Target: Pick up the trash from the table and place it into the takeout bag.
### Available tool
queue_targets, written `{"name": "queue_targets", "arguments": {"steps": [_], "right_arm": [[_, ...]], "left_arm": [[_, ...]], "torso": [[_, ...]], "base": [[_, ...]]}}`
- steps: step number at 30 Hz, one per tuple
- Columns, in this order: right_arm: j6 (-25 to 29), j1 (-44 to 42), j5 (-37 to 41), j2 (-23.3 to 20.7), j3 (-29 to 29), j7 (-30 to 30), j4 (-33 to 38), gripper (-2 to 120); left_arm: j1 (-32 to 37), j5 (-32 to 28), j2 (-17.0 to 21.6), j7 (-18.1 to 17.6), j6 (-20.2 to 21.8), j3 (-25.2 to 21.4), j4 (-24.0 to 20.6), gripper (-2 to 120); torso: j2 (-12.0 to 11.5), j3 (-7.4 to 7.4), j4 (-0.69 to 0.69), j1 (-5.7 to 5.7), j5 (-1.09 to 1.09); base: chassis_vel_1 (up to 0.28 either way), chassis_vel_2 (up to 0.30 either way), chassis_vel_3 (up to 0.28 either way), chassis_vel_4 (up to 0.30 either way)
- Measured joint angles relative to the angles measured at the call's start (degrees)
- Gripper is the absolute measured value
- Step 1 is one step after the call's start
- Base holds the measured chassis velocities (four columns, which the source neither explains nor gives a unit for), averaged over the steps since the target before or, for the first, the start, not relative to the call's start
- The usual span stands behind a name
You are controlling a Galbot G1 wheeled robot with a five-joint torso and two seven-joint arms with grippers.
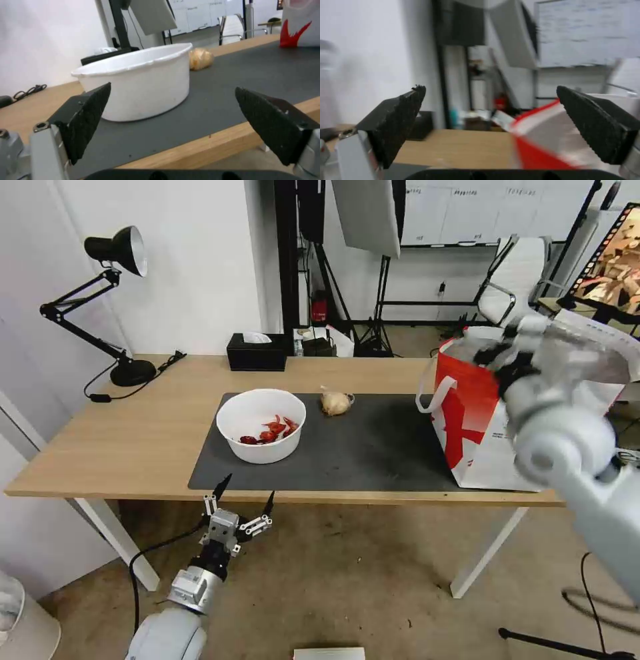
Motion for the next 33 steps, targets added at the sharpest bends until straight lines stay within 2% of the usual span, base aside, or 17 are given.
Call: {"name": "queue_targets", "arguments": {"steps": [2,3,6,7,11,12,15,16,18,21,33], "right_arm": [[4.21,-6.30,-2.56,0.67,2.21,-4.42,2.28,100],[4.21,-6.30,-2.56,0.67,2.21,-4.42,2.28,100],[8.70,-18.84,-7.40,3.13,7.83,-10.42,5.37,100],[8.70,-18.84,-7.40,3.13,7.83,-10.42,5.37,100],[12.08,-34.46,-17.05,9.22,16.42,-16.48,6.19,100],[12.08,-34.46,-17.05,9.22,16.42,-16.48,6.19,100],[14.74,-43.98,-23.97,14.37,18.99,-18.62,5.09,100],[14.74,-43.98,-23.97,14.37,18.99,-18.62,5.09,100],[16.81,-48.25,-28.82,18.17,19.16,-19.14,3.23,100],[18.18,-50.03,-31.32,20.68,18.75,-19.25,1.05,100],[19.61,-50.29,-32.51,21.92,17.39,-19.46,-1.91,100]], "left_arm": [[0.16,-0.33,-0.03,-0.03,-0.25,-0.36,-0.38,100],[0.16,-0.33,-0.03,-0.03,-0.25,-0.36,-0.38,100],[0.69,-0.51,-0.04,-0.03,-0.62,-1.05,-0.68,100],[0.69,-0.51,-0.04,-0.03,-0.62,-1.05,-0.68,100],[1.47,-0.66,0.00,-0.02,-0.85,-1.49,-0.79,100],[1.47,-0.66,0.00,-0.02,-0.85,-1.49,-0.79,100],[1.72,-1.29,-0.05,-0.01,-0.87,-1.45,-0.60,100],[1.72,-1.29,-0.05,-0.01,-0.87,-1.45,-0.60,100],[1.81,-1.66,-0.18,-0.01,-0.74,-1.16,-0.53,100],[2.11,-1.65,-0.37,0.00,-0.48,-0.99,-0.53,100],[3.13,-1.45,-0.67,0.02,0.03,-1.22,-0.61,100]], "torso": [[0.00,0.00,0.01,0.00,0.02],[0.00,0.00,0.01,0.00,0.02],[0.00,0.00,0.00,0.00,0.03],[0.00,0.00,0.00,0.00,0.03],[0.00,0.00,0.01,0.00,0.03],[0.00,0.00,0.01,0.00,0.03],[0.01,-0.01,-0.02,-0.01,0.02],[0.01,-0.01,-0.02,-0.01,0.02],[0.00,0.00,-0.02,-0.01,0.02],[0.00,0.00,-0.01,-0.01,0.03],[-0.01,0.00,0.01,0.00,0.02]], "base": [[0.000,0.000,0.000,0.000],[0.000,0.000,0.000,0.000],[0.000,0.000,0.000,0.000],[0.000,0.000,0.000,0.000],[0.000,0.000,0.000,0.000],[0.000,0.000,0.000,0.000],[0.000,0.000,0.000,0.000],[0.000,0.000,0.000,0.000],[0.000,0.000,0.000,0.000],[0.000,0.000,0.000,0.000],[0.000,0.000,0.000,0.000]]}}
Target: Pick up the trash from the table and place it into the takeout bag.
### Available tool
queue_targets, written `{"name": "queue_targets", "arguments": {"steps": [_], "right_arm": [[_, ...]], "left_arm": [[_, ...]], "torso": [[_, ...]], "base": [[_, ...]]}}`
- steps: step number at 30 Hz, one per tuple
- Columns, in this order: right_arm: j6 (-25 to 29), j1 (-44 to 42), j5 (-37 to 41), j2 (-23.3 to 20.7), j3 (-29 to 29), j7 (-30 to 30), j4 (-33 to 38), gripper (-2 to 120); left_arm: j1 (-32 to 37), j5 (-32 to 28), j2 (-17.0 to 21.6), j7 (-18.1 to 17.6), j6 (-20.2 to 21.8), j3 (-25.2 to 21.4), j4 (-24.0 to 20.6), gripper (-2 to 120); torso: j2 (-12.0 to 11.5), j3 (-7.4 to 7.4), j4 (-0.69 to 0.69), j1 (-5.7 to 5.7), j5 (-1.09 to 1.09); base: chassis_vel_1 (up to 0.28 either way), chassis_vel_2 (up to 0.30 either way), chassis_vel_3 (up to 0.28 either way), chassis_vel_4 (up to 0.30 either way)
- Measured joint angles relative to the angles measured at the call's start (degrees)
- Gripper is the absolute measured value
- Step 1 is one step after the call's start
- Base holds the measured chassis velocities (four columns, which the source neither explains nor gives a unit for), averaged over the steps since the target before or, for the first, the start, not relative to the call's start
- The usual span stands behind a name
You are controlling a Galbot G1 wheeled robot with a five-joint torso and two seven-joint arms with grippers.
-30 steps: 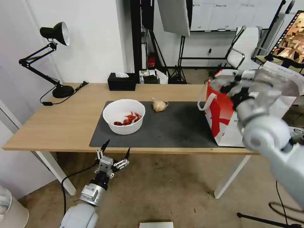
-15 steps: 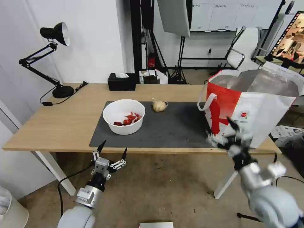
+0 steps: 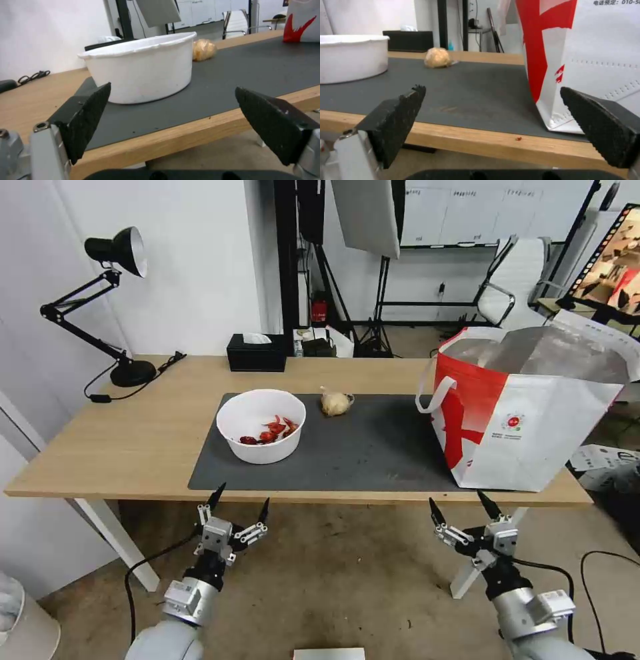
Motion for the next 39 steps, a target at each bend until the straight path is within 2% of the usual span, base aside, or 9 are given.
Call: {"name": "queue_targets", "arguments": {"steps": [21,25,29,32,33,36,37,39], "right_arm": [[-0.12,0.33,0.36,-0.36,-0.49,0.23,-0.10,100],[-0.94,1.87,1.71,-1.26,-2.27,0.30,0.78,100],[-3.79,8.17,5.60,-4.59,-6.38,0.39,1.17,100],[-6.38,21.24,8.16,-10.24,-14.74,0.99,-2.53,100],[-6.38,21.24,8.16,-10.24,-14.74,0.99,-2.53,100],[-9.20,34.27,12.52,-12.84,-23.06,3.21,-7.45,100],[-9.20,34.27,12.52,-12.84,-23.06,3.21,-7.45,100],[-10.83,41.65,15.40,-13.18,-27.93,4.80,-10.12,100]], "left_arm": [[-0.05,0.03,0.14,0.02,0.42,-0.25,-0.89,100],[0.02,0.00,0.24,0.03,0.46,-0.46,-0.97,100],[0.12,-0.02,0.25,0.03,0.46,-0.57,-1.25,100],[0.18,0.48,-0.37,0.02,0.49,-0.48,-1.36,100],[0.18,0.48,-0.37,0.02,0.49,-0.48,-1.36,100],[0.31,0.95,-0.63,0.03,0.51,-0.40,-1.35,100],[0.31,0.95,-0.63,0.03,0.51,-0.40,-1.35,100],[0.32,0.99,-0.60,0.03,0.53,-0.53,-1.28,100]], "torso": [[0.00,0.00,-0.01,0.00,0.00],[0.00,0.00,-0.02,0.00,0.00],[0.00,0.00,-0.02,0.00,0.00],[0.00,0.01,0.00,0.02,0.01],[0.00,0.01,0.00,0.02,0.01],[0.00,0.01,-0.01,0.02,0.01],[0.00,0.01,-0.01,0.02,0.01],[0.00,0.01,0.00,0.02,0.00]], "base": [[0.000,0.000,0.000,0.000],[0.000,0.000,0.000,0.000],[0.000,0.000,0.000,0.000],[0.000,0.000,0.000,0.000],[0.000,0.000,0.000,0.000],[0.000,0.000,0.000,0.000],[0.000,0.000,0.000,0.000],[0.000,0.000,0.000,0.000]]}}
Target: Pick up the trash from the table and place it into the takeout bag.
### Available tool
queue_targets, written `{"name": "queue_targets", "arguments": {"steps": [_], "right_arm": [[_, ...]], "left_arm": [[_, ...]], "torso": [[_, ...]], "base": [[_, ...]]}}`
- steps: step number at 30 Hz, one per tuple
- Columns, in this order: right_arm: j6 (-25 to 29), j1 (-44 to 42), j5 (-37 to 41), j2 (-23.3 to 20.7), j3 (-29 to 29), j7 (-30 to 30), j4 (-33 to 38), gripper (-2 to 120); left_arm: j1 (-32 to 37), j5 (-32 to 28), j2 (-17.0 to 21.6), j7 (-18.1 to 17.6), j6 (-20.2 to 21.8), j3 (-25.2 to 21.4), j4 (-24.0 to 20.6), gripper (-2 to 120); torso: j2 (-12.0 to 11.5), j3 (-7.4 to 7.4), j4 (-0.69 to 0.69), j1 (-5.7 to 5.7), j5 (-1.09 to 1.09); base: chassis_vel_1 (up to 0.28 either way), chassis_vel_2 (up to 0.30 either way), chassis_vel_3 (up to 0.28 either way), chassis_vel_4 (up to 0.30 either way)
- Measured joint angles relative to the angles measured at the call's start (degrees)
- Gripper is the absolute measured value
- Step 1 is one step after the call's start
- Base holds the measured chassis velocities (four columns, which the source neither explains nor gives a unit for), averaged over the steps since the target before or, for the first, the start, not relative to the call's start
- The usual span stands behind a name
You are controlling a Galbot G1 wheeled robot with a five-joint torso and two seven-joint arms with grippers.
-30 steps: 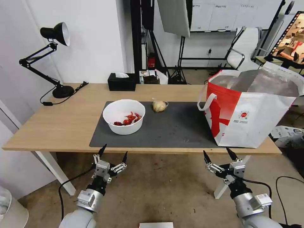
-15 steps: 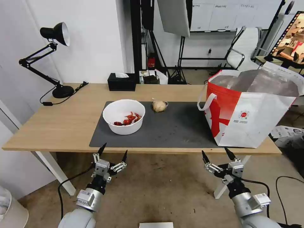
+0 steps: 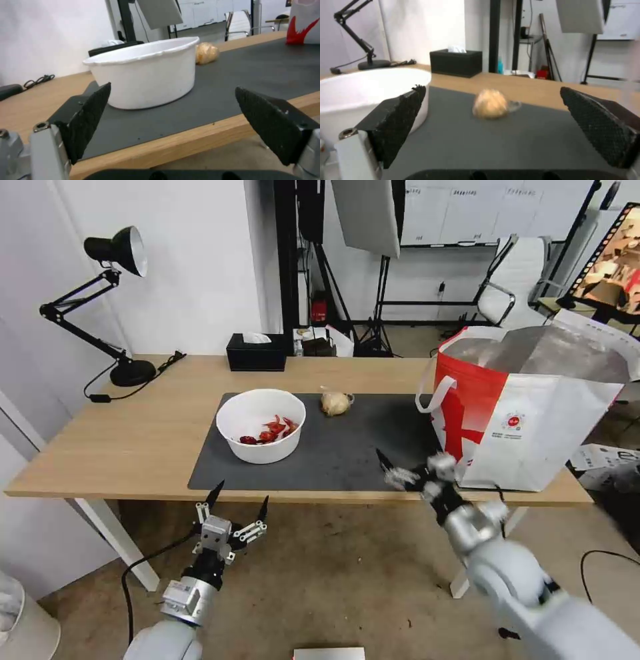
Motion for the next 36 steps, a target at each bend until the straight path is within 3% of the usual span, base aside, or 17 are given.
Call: {"name": "queue_targets", "arguments": {"steps": [5,8,10,12,15,16,19,23,36], "right_arm": [[-1.62,14.42,3.96,2.49,-10.44,1.54,-8.86,100],[-1.88,16.70,4.36,3.36,-11.87,1.74,-10.59,100],[-3.03,27.19,5.55,8.99,-17.60,3.07,-20.50,100],[-3.72,29.92,5.53,11.09,-19.01,3.42,-23.86,100],[-8.82,38.10,5.01,18.31,-23.01,4.28,-35.85,100],[-8.82,38.10,5.01,18.31,-23.01,4.28,-35.85,100],[-14.33,43.08,2.02,24.83,-24.01,4.71,-46.50,100],[-17.58,45.16,-0.02,29.45,-22.52,4.61,-52.36,100],[-20.78,46.61,-3.71,33.48,-21.64,3.84,-59.49,100]], "left_arm": [[0.15,0.10,-0.13,-0.02,0.02,-0.36,0.18,100],[0.24,0.13,-0.17,-0.02,0.02,-0.41,0.18,100],[0.64,0.30,-0.35,-0.03,0.03,-0.73,0.19,100],[0.71,0.32,-0.39,-0.03,0.03,-0.92,0.20,100],[1.09,0.32,-0.47,-0.05,0.02,-1.61,0.25,100],[1.09,0.32,-0.47,-0.05,0.02,-1.61,0.25,100],[1.19,0.30,-0.66,-0.05,-0.07,-1.75,0.43,100],[1.35,0.06,-0.59,-0.05,-0.30,-2.08,0.46,100],[1.17,-0.73,-0.04,-0.07,-0.36,-2.17,0.57,100]], "torso": [[-0.01,0.00,-0.01,0.00,0.02],[-0.01,0.00,-0.02,0.00,0.03],[-0.01,0.00,0.01,0.00,-0.01],[-0.01,0.00,0.01,0.00,0.00],[-0.01,0.00,0.00,0.00,-0.01],[-0.01,0.00,0.00,0.00,-0.01],[-0.01,0.00,-0.01,0.00,-0.01],[0.00,-0.01,0.01,-0.01,-0.01],[0.00,-0.01,-0.01,-0.02,0.00]], "base": [[0.000,0.000,0.000,0.000],[0.000,0.000,0.000,0.000],[0.000,0.000,0.000,0.000],[0.000,0.000,0.000,0.000],[0.000,0.000,0.000,0.000],[0.000,0.000,0.000,0.000],[0.000,0.000,0.000,0.000],[0.000,0.000,0.000,0.000],[0.000,0.000,0.000,0.000]]}}
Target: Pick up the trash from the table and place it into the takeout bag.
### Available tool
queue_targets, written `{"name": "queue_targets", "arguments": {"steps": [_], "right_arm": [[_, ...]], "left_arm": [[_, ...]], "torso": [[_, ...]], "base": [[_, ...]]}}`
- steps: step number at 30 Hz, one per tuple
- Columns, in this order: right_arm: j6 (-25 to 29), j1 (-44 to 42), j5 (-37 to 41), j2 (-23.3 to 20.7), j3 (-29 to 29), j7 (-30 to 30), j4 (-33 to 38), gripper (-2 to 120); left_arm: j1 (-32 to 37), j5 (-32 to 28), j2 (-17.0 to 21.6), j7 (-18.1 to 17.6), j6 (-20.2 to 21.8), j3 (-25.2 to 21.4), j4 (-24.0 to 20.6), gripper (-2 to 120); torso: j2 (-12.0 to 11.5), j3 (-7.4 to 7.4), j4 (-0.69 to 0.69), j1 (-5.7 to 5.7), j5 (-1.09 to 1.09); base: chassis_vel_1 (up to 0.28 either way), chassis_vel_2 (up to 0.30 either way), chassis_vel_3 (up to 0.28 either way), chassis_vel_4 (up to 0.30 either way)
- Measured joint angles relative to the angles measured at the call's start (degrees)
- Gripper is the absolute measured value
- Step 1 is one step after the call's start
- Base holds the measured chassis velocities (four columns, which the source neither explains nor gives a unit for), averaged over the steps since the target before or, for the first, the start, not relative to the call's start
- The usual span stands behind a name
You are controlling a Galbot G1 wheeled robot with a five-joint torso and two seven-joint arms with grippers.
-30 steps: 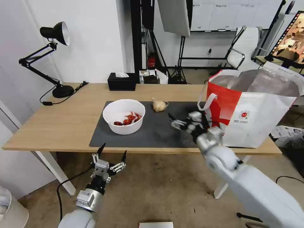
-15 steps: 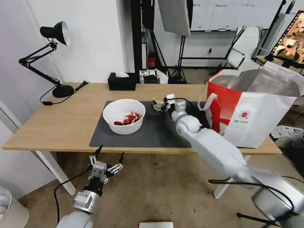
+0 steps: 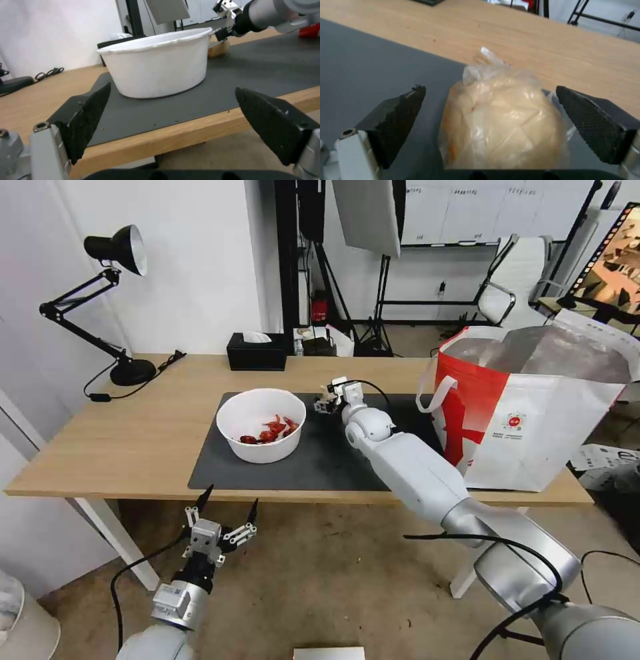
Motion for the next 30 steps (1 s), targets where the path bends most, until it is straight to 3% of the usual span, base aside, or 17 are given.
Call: {"name": "queue_targets", "arguments": {"steps": [8,14,24,27,30], "right_arm": [[-1.45,-0.17,-0.07,0.48,0.20,-0.23,-0.77,99],[-1.60,-0.47,0.09,-0.11,0.22,0.22,0.05,73],[-1.42,-1.80,1.05,-1.85,0.30,0.74,2.26,41],[-1.17,-2.15,1.75,-2.88,0.31,1.18,3.69,25],[-1.13,-2.24,1.96,-3.16,0.31,1.34,4.17,23]], "left_arm": [[0.02,-0.06,0.18,0.00,-0.03,-0.21,0.01,100],[0.02,-0.07,0.16,-0.01,-0.04,-0.20,-0.02,100],[-0.11,-0.04,0.24,-0.01,0.08,-0.16,-0.18,100],[0.21,-0.03,0.38,-0.01,-0.09,-0.43,-0.11,100],[0.27,-0.03,0.38,-0.01,-0.11,-0.44,-0.12,100]], "torso": [[0.01,0.00,0.00,0.00,0.00],[0.01,0.00,0.00,0.00,0.01],[0.01,0.00,0.00,0.00,0.01],[0.01,0.00,0.00,0.00,0.01],[0.01,0.00,0.00,0.00,0.01]], "base": [[0.000,0.000,0.000,0.000],[0.000,0.000,0.000,0.000],[0.000,0.000,0.000,0.000],[0.000,0.000,0.000,0.000],[0.000,0.000,0.000,0.000]]}}
